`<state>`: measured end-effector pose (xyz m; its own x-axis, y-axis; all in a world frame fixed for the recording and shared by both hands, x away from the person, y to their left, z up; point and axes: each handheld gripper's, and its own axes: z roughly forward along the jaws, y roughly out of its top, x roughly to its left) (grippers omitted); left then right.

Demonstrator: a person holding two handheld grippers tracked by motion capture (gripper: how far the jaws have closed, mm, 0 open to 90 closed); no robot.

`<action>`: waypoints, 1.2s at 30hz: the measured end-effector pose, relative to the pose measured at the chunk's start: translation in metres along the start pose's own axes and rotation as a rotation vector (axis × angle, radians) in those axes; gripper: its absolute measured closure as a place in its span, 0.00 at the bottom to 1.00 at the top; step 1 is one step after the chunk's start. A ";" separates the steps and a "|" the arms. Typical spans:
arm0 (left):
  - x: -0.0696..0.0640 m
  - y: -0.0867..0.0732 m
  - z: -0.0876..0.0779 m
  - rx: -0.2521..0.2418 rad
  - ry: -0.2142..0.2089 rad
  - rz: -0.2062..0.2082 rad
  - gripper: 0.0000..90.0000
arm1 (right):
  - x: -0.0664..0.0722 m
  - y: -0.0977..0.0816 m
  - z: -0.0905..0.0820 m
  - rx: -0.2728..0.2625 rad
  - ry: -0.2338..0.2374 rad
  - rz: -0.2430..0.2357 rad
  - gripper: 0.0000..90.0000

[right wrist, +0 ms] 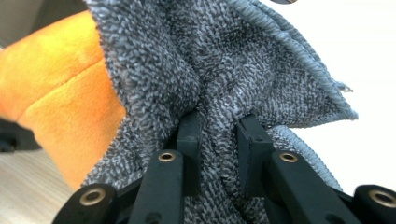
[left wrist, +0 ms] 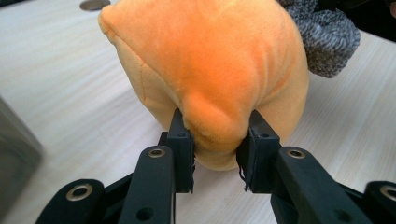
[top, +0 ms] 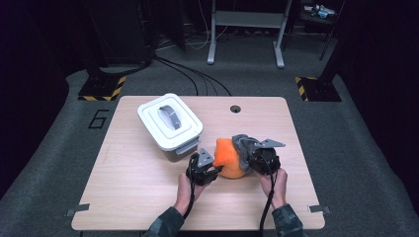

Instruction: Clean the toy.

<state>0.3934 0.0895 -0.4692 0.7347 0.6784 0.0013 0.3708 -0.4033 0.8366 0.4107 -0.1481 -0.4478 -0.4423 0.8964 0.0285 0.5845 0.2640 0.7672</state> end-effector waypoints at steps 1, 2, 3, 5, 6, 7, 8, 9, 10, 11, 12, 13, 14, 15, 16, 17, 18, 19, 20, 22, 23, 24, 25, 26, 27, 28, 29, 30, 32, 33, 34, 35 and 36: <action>0.001 0.004 -0.004 0.007 -0.007 0.030 0.77 | 0.000 0.000 -0.002 0.003 0.003 -0.008 0.82; 0.001 0.008 -0.008 0.026 0.000 0.069 0.77 | 0.000 0.000 -0.002 0.006 0.008 -0.016 0.82; 0.001 0.011 -0.011 0.036 -0.003 0.099 0.77 | 0.001 -0.002 -0.002 0.012 0.029 -0.006 0.82; 0.002 0.018 -0.017 0.064 -0.012 0.170 0.77 | 0.005 -0.003 -0.002 0.028 0.030 -0.016 0.82; 0.003 0.020 -0.019 0.074 -0.013 0.189 0.77 | 0.005 -0.003 -0.004 0.034 0.033 -0.026 0.82; 0.004 0.023 -0.021 0.091 -0.026 0.217 0.77 | 0.004 -0.003 -0.005 0.024 0.039 -0.018 0.82; 0.004 0.024 -0.022 0.097 -0.023 0.227 0.77 | 0.002 0.000 -0.009 0.008 0.037 -0.016 0.82; 0.005 0.024 -0.021 0.101 -0.027 0.222 0.77 | 0.000 0.008 -0.018 -0.032 0.052 0.011 0.82; 0.005 0.024 -0.020 0.103 -0.036 0.227 0.77 | 0.000 0.008 -0.018 -0.032 0.052 0.011 0.82; 0.001 0.024 -0.017 0.099 -0.046 0.231 0.77 | 0.003 0.018 -0.026 -0.069 0.070 0.002 0.82; -0.001 0.024 -0.017 0.101 -0.049 0.238 0.77 | 0.006 0.022 -0.027 -0.075 0.073 -0.005 0.82; -0.001 0.024 -0.017 0.101 -0.049 0.238 0.76 | 0.006 0.022 -0.027 -0.075 0.073 -0.005 0.82; -0.004 0.025 -0.015 0.097 -0.050 0.242 0.76 | 0.010 0.026 -0.029 -0.083 0.077 -0.018 0.82; -0.005 0.026 -0.015 0.104 -0.051 0.255 0.76 | 0.015 0.032 -0.028 -0.073 0.078 -0.041 0.82; -0.007 0.026 -0.014 0.099 -0.044 0.250 0.73 | 0.019 0.036 -0.023 -0.045 0.051 -0.083 0.82; -0.007 0.025 -0.013 0.095 -0.041 0.244 0.73 | 0.019 0.036 -0.023 -0.045 0.051 -0.083 0.82; -0.006 0.024 -0.012 0.087 -0.047 0.232 0.72 | 0.019 0.036 -0.021 -0.039 0.049 -0.090 0.82; -0.006 0.022 -0.013 0.084 -0.044 0.217 0.64 | 0.016 0.033 -0.017 -0.028 0.056 -0.072 0.82; -0.006 0.021 -0.013 0.074 -0.046 0.199 0.59 | 0.015 0.032 -0.016 -0.023 0.054 -0.074 0.82; -0.008 0.018 -0.012 0.062 -0.024 0.174 0.53 | 0.015 0.030 -0.014 -0.019 0.050 -0.067 0.82; -0.008 0.016 -0.011 0.051 -0.024 0.151 0.45 | 0.014 0.028 -0.013 -0.017 0.053 -0.060 0.82; -0.009 0.013 -0.011 0.039 -0.021 0.112 0.39 | 0.013 0.027 -0.012 -0.015 0.053 -0.052 0.82; -0.011 0.010 -0.010 0.026 0.000 0.080 0.34 | 0.012 0.025 -0.011 -0.017 0.059 -0.040 0.82; -0.012 0.008 -0.009 0.020 0.009 0.061 0.34 | 0.012 0.025 -0.011 -0.017 0.059 -0.040 0.82; -0.015 0.005 -0.006 0.018 0.030 0.031 0.31 | 0.011 0.026 -0.011 -0.017 0.059 -0.046 0.82; -0.018 0.002 -0.003 0.015 0.035 0.013 0.31 | 0.011 0.026 -0.011 -0.018 0.059 -0.047 0.82; -0.021 -0.001 0.000 0.014 0.050 0.013 0.33 | 0.013 0.025 -0.011 -0.016 0.060 -0.041 0.82; -0.023 -0.003 0.001 0.003 0.058 0.010 0.37 | 0.014 0.025 -0.011 -0.015 0.058 -0.048 0.82; -0.023 -0.004 0.005 -0.024 0.048 -0.009 0.51 | 0.013 0.024 -0.010 -0.016 0.052 -0.056 0.82; -0.022 -0.004 0.006 -0.031 0.046 -0.002 0.57 | 0.011 0.025 -0.010 -0.004 0.052 -0.050 0.82; -0.022 -0.003 0.006 -0.027 0.038 0.009 0.62 | 0.008 0.028 -0.011 0.005 0.050 -0.053 0.82; -0.021 -0.003 0.005 -0.037 0.037 0.000 0.64 | 0.007 0.030 -0.014 0.004 0.046 -0.057 0.82; -0.021 -0.003 0.006 -0.038 0.033 0.003 0.67 | 0.006 0.035 -0.021 -0.010 0.042 -0.061 0.82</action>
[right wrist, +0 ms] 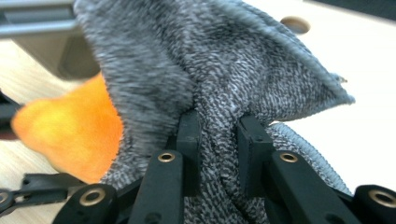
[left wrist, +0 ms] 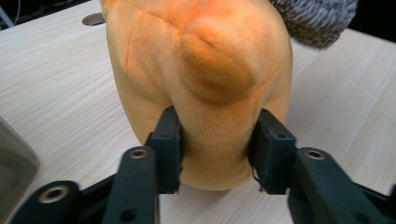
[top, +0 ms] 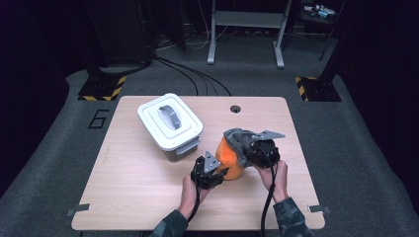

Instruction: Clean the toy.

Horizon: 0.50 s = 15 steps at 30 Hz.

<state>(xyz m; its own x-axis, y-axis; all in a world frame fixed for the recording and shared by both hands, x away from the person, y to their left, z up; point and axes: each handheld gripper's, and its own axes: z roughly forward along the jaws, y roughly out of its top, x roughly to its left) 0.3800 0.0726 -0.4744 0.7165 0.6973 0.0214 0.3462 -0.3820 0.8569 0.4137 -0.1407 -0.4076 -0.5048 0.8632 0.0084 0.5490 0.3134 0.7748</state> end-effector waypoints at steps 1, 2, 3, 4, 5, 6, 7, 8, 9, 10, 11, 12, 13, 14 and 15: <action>0.000 0.003 0.003 0.006 -0.005 0.013 0.68 | 0.001 0.011 -0.011 -0.019 0.011 -0.017 0.82; 0.000 0.003 0.003 0.006 -0.005 0.013 0.69 | 0.003 0.016 -0.014 -0.018 0.014 -0.029 0.82; 0.000 0.006 0.003 0.016 -0.009 0.028 0.69 | 0.003 0.016 -0.014 -0.018 0.014 -0.029 0.82; 0.000 0.008 0.002 0.010 -0.008 0.027 0.70 | 0.013 0.026 -0.023 -0.034 0.040 -0.058 0.82; -0.001 0.007 0.003 0.004 -0.011 0.021 0.70 | 0.013 0.026 -0.023 -0.034 0.040 -0.058 0.82; -0.002 0.005 0.004 -0.004 -0.017 0.021 0.72 | 0.024 0.026 -0.014 0.021 0.078 -0.099 0.82; -0.003 0.004 0.004 -0.007 -0.016 0.026 0.72 | 0.024 0.026 -0.014 0.021 0.078 -0.099 0.82; -0.007 0.003 0.005 -0.005 0.000 0.049 0.75 | 0.029 0.023 0.001 0.077 0.042 -0.109 0.82; -0.007 0.003 0.005 -0.005 0.000 0.049 0.76 | 0.029 0.023 0.001 0.077 0.042 -0.109 0.82; -0.005 0.002 0.004 -0.011 -0.007 0.048 0.76 | 0.024 0.022 0.005 0.067 0.044 -0.102 0.82; -0.005 0.003 0.005 -0.014 -0.009 0.042 0.77 | 0.018 0.023 0.008 0.070 0.047 -0.077 0.82; -0.005 0.003 0.005 -0.009 -0.010 0.052 0.77 | 0.015 0.023 0.010 0.080 0.041 -0.057 0.82; -0.005 0.003 0.005 -0.011 -0.014 0.054 0.77 | 0.008 0.024 0.013 0.088 0.006 -0.068 0.82; -0.007 0.003 0.005 -0.006 -0.019 0.068 0.77 | -0.004 0.023 0.020 0.113 -0.030 -0.035 0.82; -0.007 0.003 0.005 -0.006 -0.019 0.068 0.77 | -0.004 0.023 0.020 0.113 -0.030 -0.035 0.82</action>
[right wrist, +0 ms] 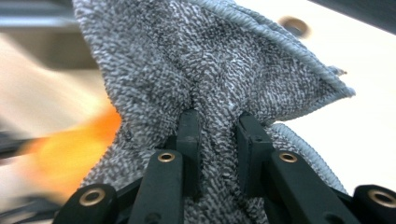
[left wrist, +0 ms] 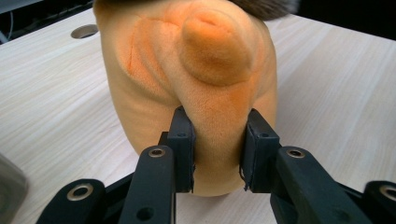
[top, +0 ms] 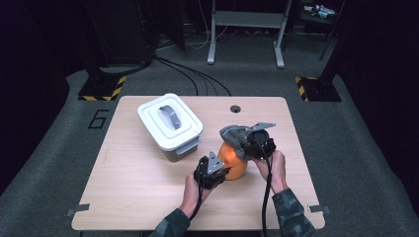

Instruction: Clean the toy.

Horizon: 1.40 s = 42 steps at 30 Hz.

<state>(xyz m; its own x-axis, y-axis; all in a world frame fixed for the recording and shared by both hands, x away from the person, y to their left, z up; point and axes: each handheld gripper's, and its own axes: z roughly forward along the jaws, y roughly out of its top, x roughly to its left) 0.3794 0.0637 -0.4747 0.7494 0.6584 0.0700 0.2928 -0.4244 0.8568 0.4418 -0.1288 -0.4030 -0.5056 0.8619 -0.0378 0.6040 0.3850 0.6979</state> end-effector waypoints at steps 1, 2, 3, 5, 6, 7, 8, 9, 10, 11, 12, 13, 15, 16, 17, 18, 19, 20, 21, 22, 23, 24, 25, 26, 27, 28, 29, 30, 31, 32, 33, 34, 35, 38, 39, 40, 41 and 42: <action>-0.001 -0.001 0.001 -0.011 0.001 -0.007 0.77 | -0.005 -0.001 0.003 0.010 -0.003 0.007 0.82; 0.000 0.000 0.001 -0.005 -0.011 -0.006 0.77 | -0.011 -0.002 0.005 0.016 -0.012 0.010 0.82; 0.001 0.001 0.001 0.000 -0.009 0.003 0.76 | -0.014 -0.004 0.007 0.019 -0.012 0.025 0.82; 0.001 0.004 0.000 0.010 0.017 0.012 0.65 | -0.016 -0.004 0.009 0.030 -0.003 0.036 0.82; 0.000 0.003 -0.001 -0.002 0.039 -0.006 0.52 | -0.017 -0.006 0.010 0.025 -0.006 0.040 0.82; 0.000 0.003 -0.001 -0.002 0.039 -0.006 0.49 | -0.017 -0.006 0.010 0.025 -0.006 0.040 0.82; -0.002 0.001 0.002 0.003 0.044 -0.013 0.49 | -0.016 -0.007 0.010 0.023 -0.005 0.050 0.82; -0.002 0.001 0.004 0.010 0.044 -0.010 0.50 | -0.017 -0.008 0.012 0.029 -0.016 0.043 0.82; -0.002 0.001 0.005 0.000 0.042 -0.019 0.54 | -0.019 -0.008 0.012 0.033 -0.016 0.056 0.82; -0.002 0.001 0.006 -0.009 0.042 -0.023 0.60 | -0.020 -0.009 0.011 0.031 -0.016 0.056 0.82; -0.003 0.001 0.006 -0.014 0.039 -0.013 0.64 | -0.021 -0.009 0.009 0.028 -0.021 0.051 0.82; -0.004 0.001 0.007 -0.022 0.036 -0.011 0.67 | -0.021 -0.009 0.005 0.022 -0.020 0.055 0.82; -0.004 0.002 0.007 -0.026 0.033 -0.003 0.72 | -0.021 -0.005 -0.009 -0.015 -0.012 0.057 0.82; -0.003 0.003 0.007 -0.027 0.026 -0.007 0.73 | -0.019 -0.003 -0.015 -0.026 -0.002 0.056 0.82; -0.001 0.003 0.007 -0.027 0.020 -0.009 0.74 | -0.013 0.000 -0.025 -0.050 0.029 0.044 0.82; -0.001 0.003 0.008 -0.038 0.021 -0.022 0.75 | -0.005 0.001 -0.031 -0.069 0.048 0.023 0.82; 0.000 0.004 0.008 -0.032 0.009 -0.022 0.76 | 0.002 0.002 -0.034 -0.071 0.055 -0.009 0.82; 0.000 0.004 0.009 -0.031 0.014 -0.018 0.78 | 0.019 0.003 -0.033 -0.050 0.067 -0.068 0.82; 0.001 0.006 0.008 -0.018 0.012 -0.007 0.78 | 0.023 0.003 -0.029 -0.037 0.042 -0.100 0.82; 0.000 0.005 0.008 -0.020 0.023 -0.004 0.78 | 0.023 0.003 -0.029 -0.037 0.042 -0.100 0.82; 0.001 0.004 0.008 -0.021 0.021 -0.009 0.79 | 0.024 0.001 -0.025 -0.030 0.023 -0.092 0.82; 0.002 0.003 0.008 -0.025 0.012 -0.022 0.80 | 0.019 -0.001 -0.021 -0.037 0.036 -0.067 0.82; 0.001 0.003 0.010 -0.033 0.021 -0.021 0.81 | 0.014 -0.002 -0.018 -0.035 0.031 -0.048 0.82; 0.002 0.005 0.010 -0.018 0.013 -0.010 0.81 | 0.007 -0.003 -0.014 -0.029 0.023 -0.057 0.82; 0.002 0.006 0.010 -0.021 0.016 -0.011 0.81 | 0.002 -0.004 -0.010 -0.021 0.016 -0.019 0.82; 0.002 0.006 0.010 -0.021 0.014 -0.010 0.81 | -0.009 -0.007 -0.005 -0.007 -0.012 0.015 0.82; 0.002 0.005 0.010 -0.023 0.013 -0.015 0.81 | -0.013 -0.010 -0.003 -0.007 -0.013 0.031 0.82; 0.003 0.005 0.010 -0.023 0.009 -0.020 0.81 | -0.013 -0.010 -0.003 -0.007 -0.013 0.031 0.82; 0.003 0.005 0.011 -0.024 0.010 -0.018 0.81 | -0.017 -0.012 0.000 -0.001 -0.020 0.045 0.82; 0.003 0.006 0.012 -0.020 0.006 -0.018 0.81 | -0.020 -0.015 0.002 0.003 -0.017 0.070 0.82; 0.002 0.007 0.012 -0.023 0.014 -0.018 0.80 | -0.022 -0.015 0.000 -0.005 -0.011 0.077 0.82; 0.001 0.008 0.012 -0.022 0.014 -0.017 0.80 | -0.022 -0.015 -0.005 -0.018 -0.010 0.076 0.82; 0.001 0.008 0.012 -0.023 0.014 -0.019 0.80 | -0.018 -0.014 -0.011 -0.039 -0.016 0.076 0.82; 0.002 0.008 0.012 -0.018 0.000 -0.025 0.80 | -0.005 -0.008 -0.033 -0.097 0.038 0.021 0.82; 0.002 0.008 0.012 -0.019 -0.003 -0.026 0.80 | 0.009 -0.003 -0.041 -0.107 0.059 -0.030 0.82; 0.003 0.008 0.012 -0.018 -0.004 -0.027 0.80 | 0.009 -0.003 -0.041 -0.107 0.059 -0.030 0.82; 0.002 0.010 0.012 -0.012 -0.001 -0.018 0.80 | 0.013 -0.002 -0.040 -0.097 0.068 -0.047 0.82; 0.002 0.011 0.011 -0.003 0.001 -0.004 0.80 | 0.020 0.000 -0.033 -0.057 0.043 -0.067 0.82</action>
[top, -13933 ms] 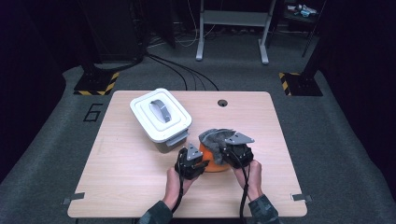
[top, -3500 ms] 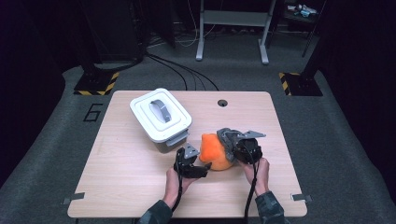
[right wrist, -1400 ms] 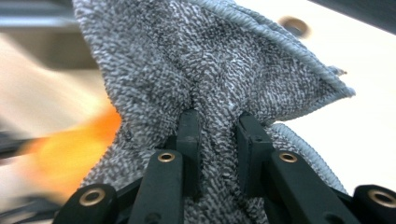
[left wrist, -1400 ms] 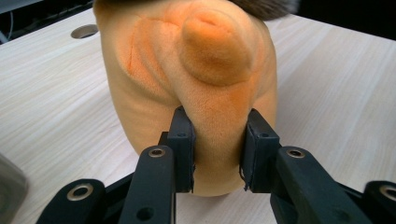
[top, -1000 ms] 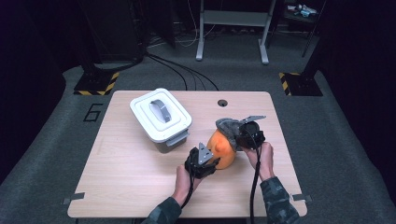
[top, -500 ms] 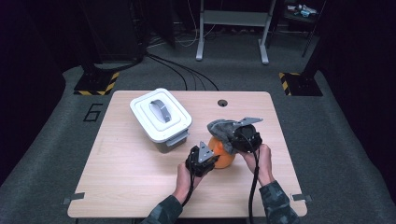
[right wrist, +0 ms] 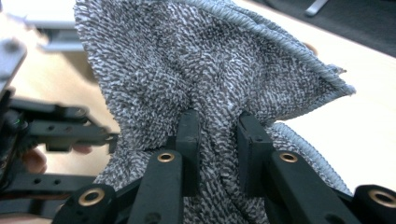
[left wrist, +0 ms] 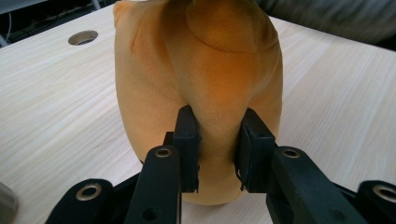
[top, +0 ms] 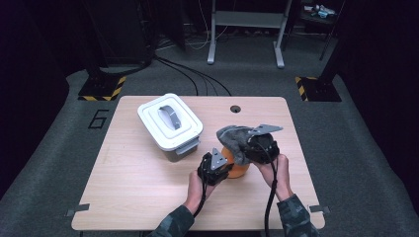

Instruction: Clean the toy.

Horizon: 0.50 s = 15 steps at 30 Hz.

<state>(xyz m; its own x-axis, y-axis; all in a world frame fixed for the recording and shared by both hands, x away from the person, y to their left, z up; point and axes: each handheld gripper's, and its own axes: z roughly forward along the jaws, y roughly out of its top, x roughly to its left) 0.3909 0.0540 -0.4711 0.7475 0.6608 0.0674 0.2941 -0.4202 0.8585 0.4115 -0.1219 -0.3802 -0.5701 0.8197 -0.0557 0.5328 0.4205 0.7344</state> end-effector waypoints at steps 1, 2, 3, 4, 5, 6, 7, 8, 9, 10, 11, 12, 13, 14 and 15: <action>-0.001 0.000 0.000 -0.006 0.013 0.003 0.80 | -0.001 -0.001 0.006 0.015 -0.021 -0.019 0.82; 0.000 -0.003 -0.002 -0.006 0.004 -0.010 0.80 | -0.004 -0.003 0.010 0.018 -0.016 -0.001 0.82; 0.000 -0.005 -0.002 -0.017 0.006 -0.020 0.80 | -0.011 -0.006 0.016 0.002 0.009 0.060 0.82; 0.000 -0.008 -0.003 -0.022 0.005 -0.026 0.81 | -0.017 -0.009 0.019 0.006 -0.004 0.071 0.82; -0.001 -0.010 -0.003 -0.025 0.006 -0.022 0.80 | -0.028 -0.014 0.025 0.023 -0.011 0.111 0.82; -0.001 -0.010 -0.003 -0.025 0.006 -0.022 0.80 | -0.028 -0.014 0.025 0.023 -0.011 0.111 0.82; -0.001 -0.010 -0.004 -0.023 0.003 -0.020 0.80 | -0.031 -0.016 0.027 0.022 -0.017 0.116 0.82; -0.001 -0.010 -0.005 -0.018 0.001 -0.015 0.80 | -0.033 -0.018 0.029 0.033 -0.038 0.121 0.82; -0.001 -0.010 -0.006 -0.012 0.000 -0.011 0.75 | -0.034 -0.021 0.029 0.032 -0.013 0.149 0.82; -0.001 -0.008 -0.006 -0.002 0.003 -0.003 0.75 | -0.034 -0.021 0.029 0.032 -0.013 0.149 0.82; 0.000 -0.006 -0.008 0.007 0.010 0.006 0.60 | -0.029 -0.022 0.027 0.029 -0.023 0.130 0.82; 0.000 -0.004 -0.010 0.006 0.017 0.005 0.60 | -0.029 -0.022 0.027 0.029 -0.023 0.130 0.82; -0.001 -0.004 -0.011 -0.005 0.031 -0.010 0.54 | -0.027 -0.022 0.026 0.021 -0.026 0.123 0.82; -0.001 -0.003 -0.011 -0.001 0.036 -0.014 0.46 | -0.022 -0.024 0.024 0.015 -0.029 0.123 0.82; -0.001 -0.003 -0.009 0.006 0.041 -0.009 0.44 | -0.020 -0.024 0.023 0.014 -0.022 0.118 0.82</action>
<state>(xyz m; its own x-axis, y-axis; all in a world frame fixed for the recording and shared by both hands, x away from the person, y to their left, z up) 0.3835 0.0601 -0.4693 0.7194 0.6899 0.0806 0.3043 -0.4173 0.8563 0.4243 -0.1397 -0.4122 -0.4889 0.8722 0.0158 0.6040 0.3254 0.7275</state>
